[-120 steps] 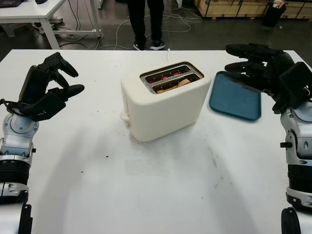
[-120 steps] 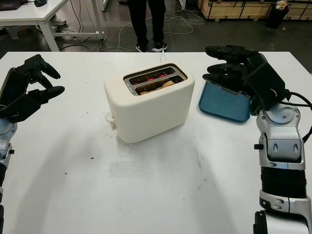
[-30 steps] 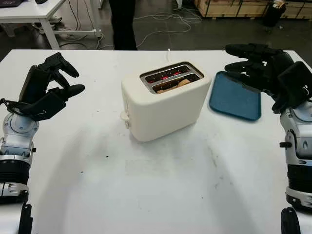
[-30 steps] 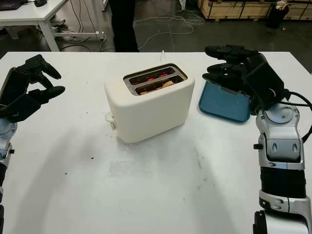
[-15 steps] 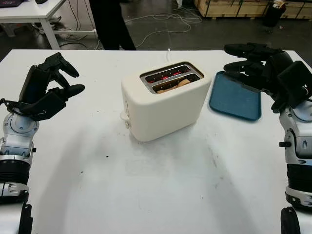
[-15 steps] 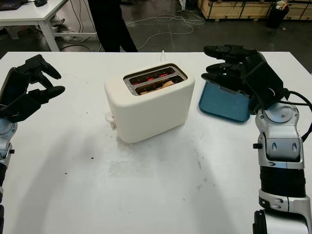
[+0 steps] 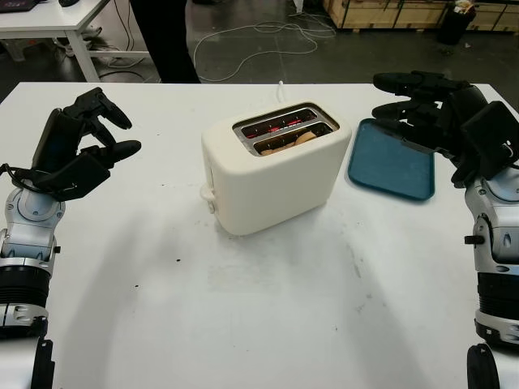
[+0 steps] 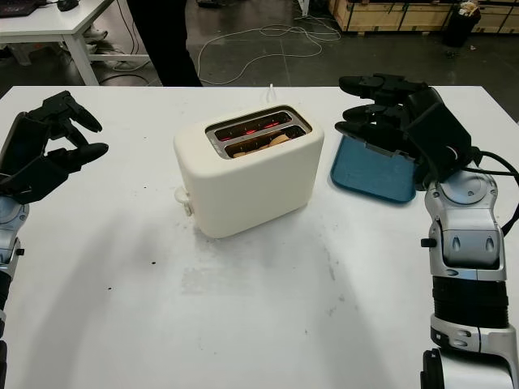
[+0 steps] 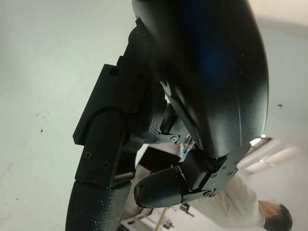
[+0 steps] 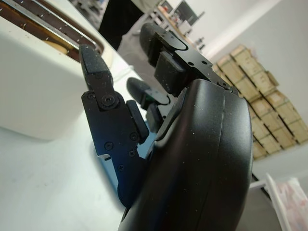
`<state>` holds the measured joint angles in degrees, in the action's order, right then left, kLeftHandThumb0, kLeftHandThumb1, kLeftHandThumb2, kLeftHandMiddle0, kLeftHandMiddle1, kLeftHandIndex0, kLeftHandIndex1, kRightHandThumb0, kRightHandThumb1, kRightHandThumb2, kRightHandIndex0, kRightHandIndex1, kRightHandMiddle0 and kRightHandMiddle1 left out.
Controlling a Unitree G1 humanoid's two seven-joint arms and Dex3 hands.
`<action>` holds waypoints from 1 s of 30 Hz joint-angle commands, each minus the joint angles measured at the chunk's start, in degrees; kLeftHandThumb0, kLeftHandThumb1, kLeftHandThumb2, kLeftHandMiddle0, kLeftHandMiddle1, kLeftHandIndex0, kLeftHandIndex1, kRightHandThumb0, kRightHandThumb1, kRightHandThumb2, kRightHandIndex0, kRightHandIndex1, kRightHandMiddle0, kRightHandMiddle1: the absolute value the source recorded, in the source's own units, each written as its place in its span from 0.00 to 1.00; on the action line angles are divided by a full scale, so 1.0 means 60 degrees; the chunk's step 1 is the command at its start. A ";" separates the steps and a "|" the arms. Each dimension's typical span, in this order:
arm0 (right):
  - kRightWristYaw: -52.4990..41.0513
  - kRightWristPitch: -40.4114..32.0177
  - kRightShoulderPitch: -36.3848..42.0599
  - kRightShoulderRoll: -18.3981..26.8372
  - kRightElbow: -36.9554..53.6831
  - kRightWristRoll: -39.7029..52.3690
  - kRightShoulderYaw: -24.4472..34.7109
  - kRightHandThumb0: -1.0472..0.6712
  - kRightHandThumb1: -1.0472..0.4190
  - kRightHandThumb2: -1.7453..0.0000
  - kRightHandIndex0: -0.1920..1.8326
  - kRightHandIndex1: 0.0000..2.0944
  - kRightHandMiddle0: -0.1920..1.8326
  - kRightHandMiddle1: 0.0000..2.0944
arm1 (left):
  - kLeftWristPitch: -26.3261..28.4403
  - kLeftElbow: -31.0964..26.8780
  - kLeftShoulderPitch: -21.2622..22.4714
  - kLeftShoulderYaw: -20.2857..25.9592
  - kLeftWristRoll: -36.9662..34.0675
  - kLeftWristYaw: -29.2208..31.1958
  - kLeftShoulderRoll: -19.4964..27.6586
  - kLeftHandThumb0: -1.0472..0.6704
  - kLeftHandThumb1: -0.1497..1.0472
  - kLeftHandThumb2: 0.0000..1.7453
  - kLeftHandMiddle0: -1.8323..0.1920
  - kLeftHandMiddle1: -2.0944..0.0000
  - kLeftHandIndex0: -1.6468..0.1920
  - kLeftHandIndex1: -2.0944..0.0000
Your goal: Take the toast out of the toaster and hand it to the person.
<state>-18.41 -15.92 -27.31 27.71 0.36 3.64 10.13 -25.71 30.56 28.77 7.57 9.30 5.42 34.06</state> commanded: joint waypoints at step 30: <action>0.0101 -0.0165 -0.0074 0.0037 0.0224 0.0017 -0.0048 0.39 0.19 1.00 0.35 0.31 0.47 0.00 | 0.0209 -0.0214 0.0048 -0.0068 -0.0030 0.0089 -0.0068 0.00 0.89 0.11 0.67 0.24 0.72 0.25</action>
<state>-18.10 -16.18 -27.31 27.71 1.16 3.65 9.75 -24.64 29.86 28.77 7.56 9.29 5.76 34.04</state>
